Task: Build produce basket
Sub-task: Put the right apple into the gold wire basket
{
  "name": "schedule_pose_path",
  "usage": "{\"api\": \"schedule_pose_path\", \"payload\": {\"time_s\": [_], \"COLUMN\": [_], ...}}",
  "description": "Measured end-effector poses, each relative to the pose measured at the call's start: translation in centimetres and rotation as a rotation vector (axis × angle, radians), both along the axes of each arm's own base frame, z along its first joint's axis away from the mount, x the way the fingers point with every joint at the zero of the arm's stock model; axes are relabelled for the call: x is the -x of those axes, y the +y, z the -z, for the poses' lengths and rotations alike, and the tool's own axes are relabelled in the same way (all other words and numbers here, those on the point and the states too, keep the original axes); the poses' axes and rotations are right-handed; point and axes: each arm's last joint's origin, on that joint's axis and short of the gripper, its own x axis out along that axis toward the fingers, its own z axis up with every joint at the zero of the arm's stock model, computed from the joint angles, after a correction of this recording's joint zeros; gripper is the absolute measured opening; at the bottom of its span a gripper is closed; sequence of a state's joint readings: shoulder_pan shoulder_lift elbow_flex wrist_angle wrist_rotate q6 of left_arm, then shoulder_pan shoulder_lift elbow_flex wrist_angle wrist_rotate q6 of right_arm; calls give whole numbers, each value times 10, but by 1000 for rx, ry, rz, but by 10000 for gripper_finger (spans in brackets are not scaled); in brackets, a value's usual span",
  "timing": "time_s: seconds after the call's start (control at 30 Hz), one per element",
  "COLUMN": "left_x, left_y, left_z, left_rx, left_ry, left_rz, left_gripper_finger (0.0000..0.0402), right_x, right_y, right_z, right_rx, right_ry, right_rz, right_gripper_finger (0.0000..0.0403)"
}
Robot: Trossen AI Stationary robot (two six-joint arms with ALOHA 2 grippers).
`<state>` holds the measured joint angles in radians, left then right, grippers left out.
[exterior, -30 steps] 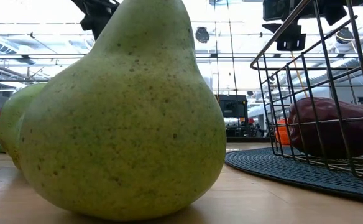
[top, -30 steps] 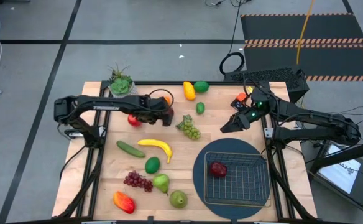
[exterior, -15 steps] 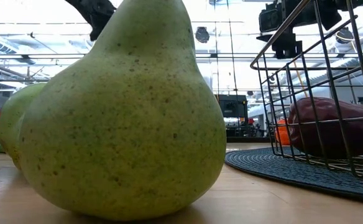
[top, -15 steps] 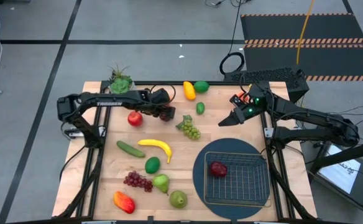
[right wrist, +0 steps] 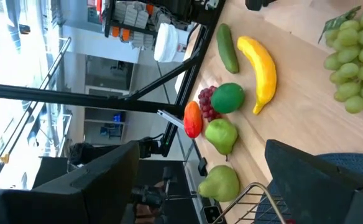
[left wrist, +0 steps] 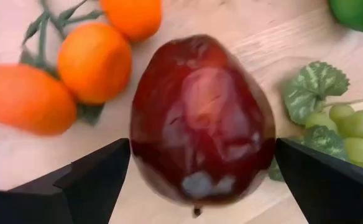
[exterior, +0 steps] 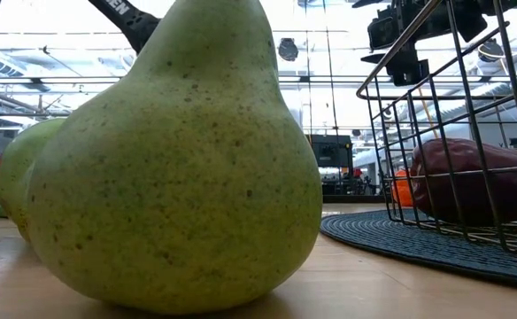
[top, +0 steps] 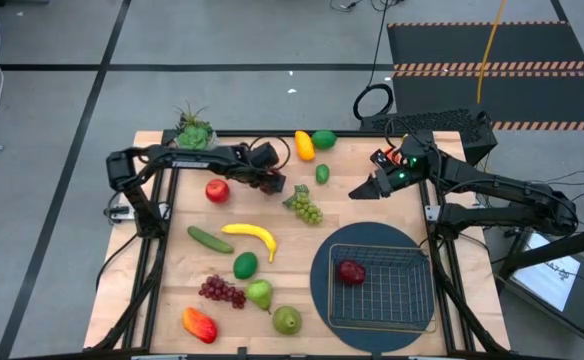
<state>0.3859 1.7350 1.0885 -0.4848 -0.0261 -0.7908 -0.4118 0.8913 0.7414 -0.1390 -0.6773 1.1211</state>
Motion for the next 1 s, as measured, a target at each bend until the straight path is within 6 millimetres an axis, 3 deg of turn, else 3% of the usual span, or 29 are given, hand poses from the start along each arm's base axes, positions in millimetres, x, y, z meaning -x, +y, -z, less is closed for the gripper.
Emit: {"api": "schedule_pose_path", "payload": {"time_s": [0.23, 0.5, 0.63, 0.83, 1.0], "left_x": [-4, -4, -3, 3, 14], "left_y": [1, 0, -2, -15, -33], "left_z": [9, 9, 4, -34, -82], "left_rx": [1, 6, 71, 132, 168], "left_ry": [10, 6, -29, -187, -384], "left_rz": [61, 62, 66, 52, 24], "left_gripper_finger": [394, 342, 347, 353, 343], "right_x": [0, 0, 0, 0, 1], "right_y": [0, 0, 0, 1, 2], "right_z": [0, 0, 0, 0, 0], "right_rx": [8, 33, 48, 67, 127], "right_ry": [-2, -10, -16, -34, -56], "right_rz": [0, -9, -20, -69, -101], "right_gripper_finger": [341, 341, 341, 341, 341]}}
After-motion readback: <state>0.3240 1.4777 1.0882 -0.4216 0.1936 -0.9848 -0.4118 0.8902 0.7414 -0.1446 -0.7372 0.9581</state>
